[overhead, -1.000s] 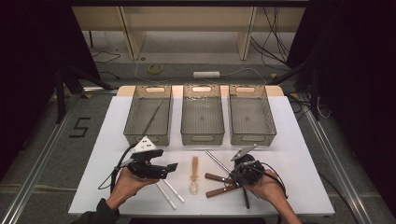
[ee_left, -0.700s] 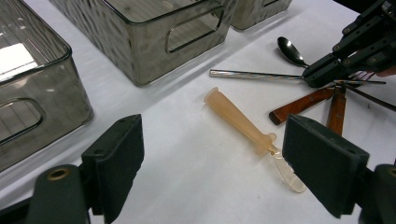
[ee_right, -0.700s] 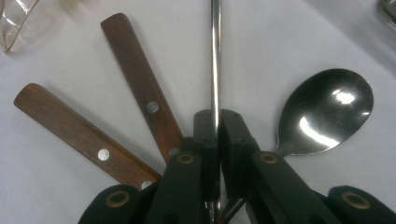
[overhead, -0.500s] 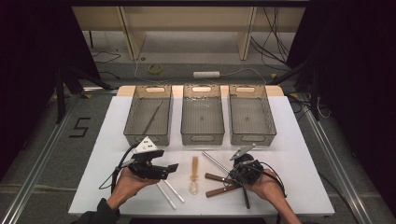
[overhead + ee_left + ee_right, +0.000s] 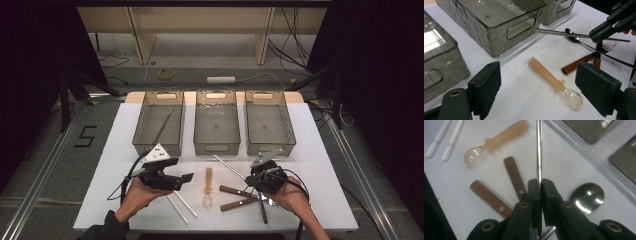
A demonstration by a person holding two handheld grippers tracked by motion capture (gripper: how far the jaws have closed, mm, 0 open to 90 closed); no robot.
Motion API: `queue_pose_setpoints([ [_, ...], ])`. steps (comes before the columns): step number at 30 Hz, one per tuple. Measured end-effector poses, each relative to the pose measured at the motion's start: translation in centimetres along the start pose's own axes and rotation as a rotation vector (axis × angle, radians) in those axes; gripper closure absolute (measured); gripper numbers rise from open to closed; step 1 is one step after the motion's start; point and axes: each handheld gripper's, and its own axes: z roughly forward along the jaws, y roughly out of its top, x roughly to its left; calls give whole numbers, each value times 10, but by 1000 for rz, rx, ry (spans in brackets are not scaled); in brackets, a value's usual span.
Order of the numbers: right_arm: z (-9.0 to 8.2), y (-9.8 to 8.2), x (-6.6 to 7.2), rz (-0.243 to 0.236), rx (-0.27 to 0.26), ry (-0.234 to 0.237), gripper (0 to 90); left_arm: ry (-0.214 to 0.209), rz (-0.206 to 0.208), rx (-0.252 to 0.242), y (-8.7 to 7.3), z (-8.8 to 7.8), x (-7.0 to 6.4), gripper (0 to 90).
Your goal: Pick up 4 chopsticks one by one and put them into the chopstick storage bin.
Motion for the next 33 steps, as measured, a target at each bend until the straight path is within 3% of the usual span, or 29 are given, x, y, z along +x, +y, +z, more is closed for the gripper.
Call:
queue_pose_setpoints([
  [9,2,14,19,-100,16,53,864,-26,65,27,6,8,-9,204],
  [12,4,18,22,-131,30,69,864,-58,70,50,9,11,-11,204],
  [17,7,23,27,-164,43,93,864,-64,119,74,14,16,-17,205],
  [25,9,28,35,-218,54,132,864,-89,224,179,12,30,-29,212],
  [33,10,32,43,-261,60,160,864,-97,297,222,10,34,-34,273],
])
